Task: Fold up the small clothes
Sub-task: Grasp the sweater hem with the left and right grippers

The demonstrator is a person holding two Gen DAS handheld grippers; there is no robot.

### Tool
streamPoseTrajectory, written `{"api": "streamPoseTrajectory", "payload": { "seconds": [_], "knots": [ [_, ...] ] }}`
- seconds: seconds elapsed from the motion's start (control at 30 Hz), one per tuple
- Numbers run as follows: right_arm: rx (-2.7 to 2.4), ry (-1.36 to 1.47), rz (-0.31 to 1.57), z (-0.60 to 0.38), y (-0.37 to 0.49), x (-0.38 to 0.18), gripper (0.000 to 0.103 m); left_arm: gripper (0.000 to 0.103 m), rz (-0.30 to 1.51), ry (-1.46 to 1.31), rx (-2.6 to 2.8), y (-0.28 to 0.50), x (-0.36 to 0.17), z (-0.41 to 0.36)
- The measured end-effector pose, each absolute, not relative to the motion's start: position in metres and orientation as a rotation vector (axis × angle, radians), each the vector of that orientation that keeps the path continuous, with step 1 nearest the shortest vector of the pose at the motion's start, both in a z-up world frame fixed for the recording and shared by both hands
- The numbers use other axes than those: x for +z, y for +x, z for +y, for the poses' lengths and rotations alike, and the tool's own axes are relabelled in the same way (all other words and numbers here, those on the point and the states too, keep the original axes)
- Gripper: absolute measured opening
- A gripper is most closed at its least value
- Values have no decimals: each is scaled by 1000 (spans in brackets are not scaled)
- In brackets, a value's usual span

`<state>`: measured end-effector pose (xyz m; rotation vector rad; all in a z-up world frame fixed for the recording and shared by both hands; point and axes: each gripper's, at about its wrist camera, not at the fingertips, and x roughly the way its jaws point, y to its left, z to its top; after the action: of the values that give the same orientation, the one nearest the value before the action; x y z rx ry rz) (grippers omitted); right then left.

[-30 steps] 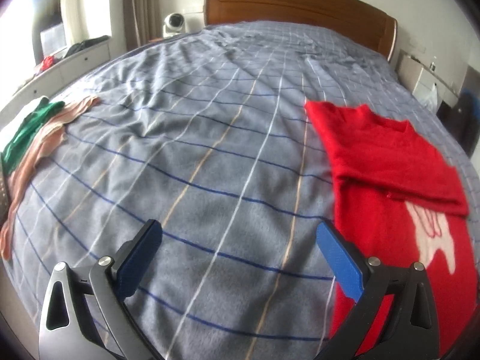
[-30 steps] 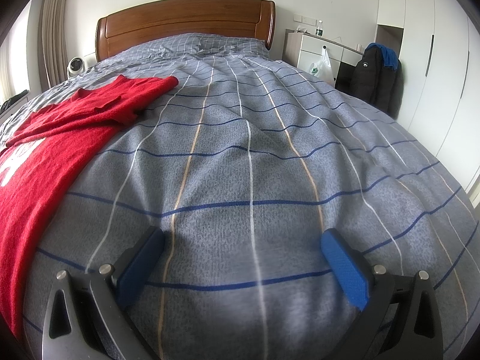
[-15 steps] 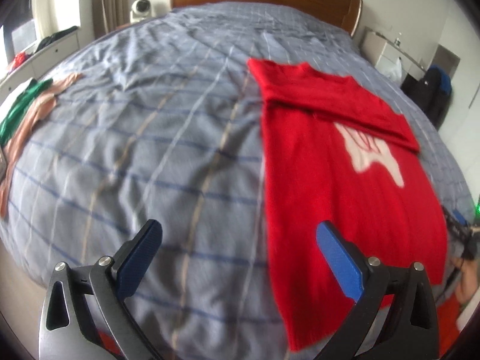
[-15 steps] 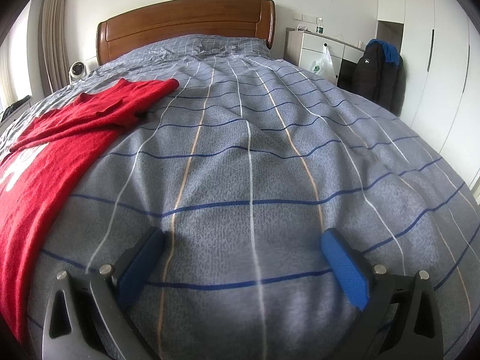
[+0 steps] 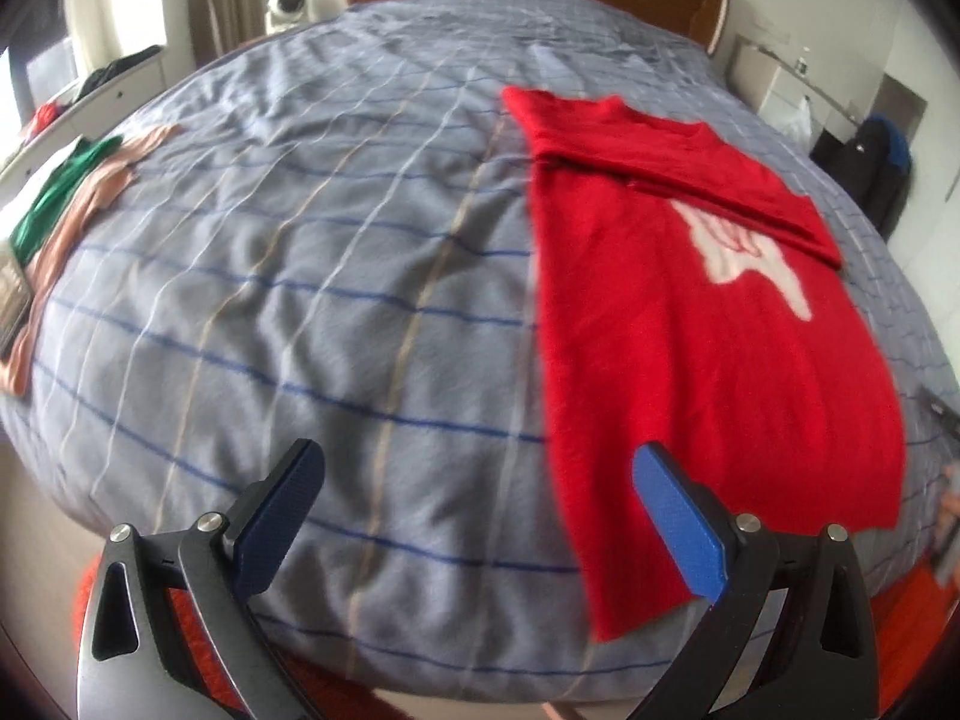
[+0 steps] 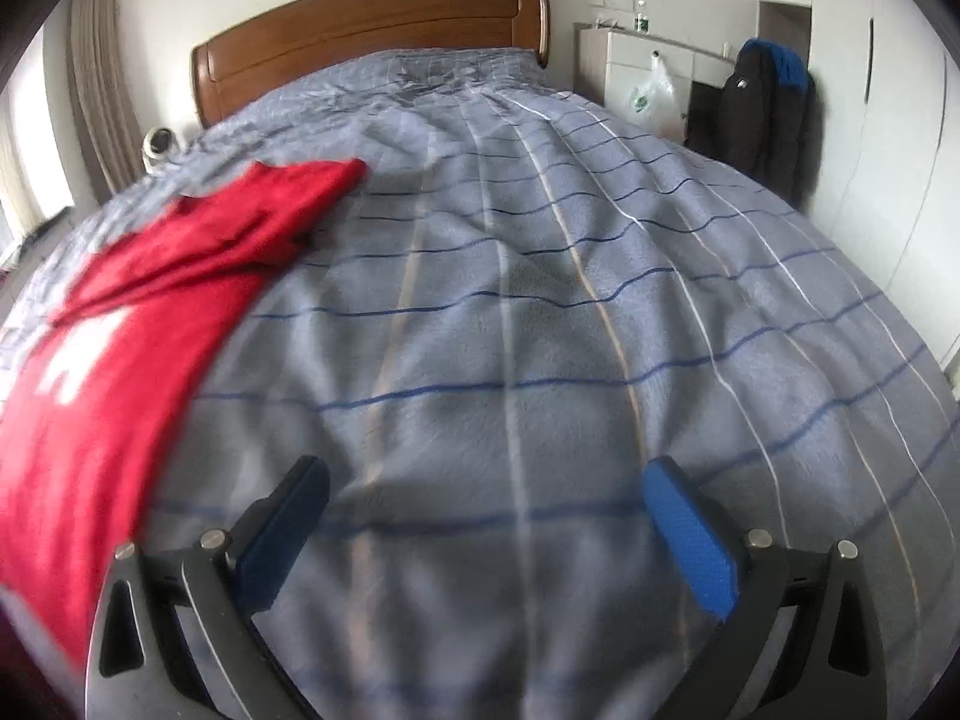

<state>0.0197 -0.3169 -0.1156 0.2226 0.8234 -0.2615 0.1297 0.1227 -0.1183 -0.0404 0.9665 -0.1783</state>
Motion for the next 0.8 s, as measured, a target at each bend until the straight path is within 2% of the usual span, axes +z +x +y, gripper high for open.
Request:
{"api": "streamPoseTrajectory", "payload": {
  "seconds": [0.23,0.33,0.43,0.5,0.57,0.63,0.67,0.7,0.73,0.8],
  "knots": [
    [86,373,899,-261,-21,-105,101,102,1060,-76,-196,131,-143,116],
    [164,480,971,-250,-21,-124,85,102,1052,-31,-243,124,-139,102],
    [215,545,997,-240,-18,-134,80,95,1057,-29,-293,114,-135,94],
    [262,553,1009,-232,-18,-132,74,77,1083,-22,-310,109,-136,88],
    [287,548,1011,-226,-17,-130,73,72,1122,-21,-325,107,-142,84],
    [305,553,1042,-218,-13,-136,70,56,1133,-5,-325,106,-145,80],
    [309,562,1059,-216,-11,-142,55,35,1138,-2,-337,105,-146,79],
    [310,569,1067,-215,-8,-146,42,7,1145,-10,-355,106,-145,77],
    [307,568,1080,-214,-6,-150,3,4,1156,-32,-383,105,-143,76],
    [304,578,1072,-216,-8,-148,5,3,1145,-67,-402,104,-134,78]
  ]
}}
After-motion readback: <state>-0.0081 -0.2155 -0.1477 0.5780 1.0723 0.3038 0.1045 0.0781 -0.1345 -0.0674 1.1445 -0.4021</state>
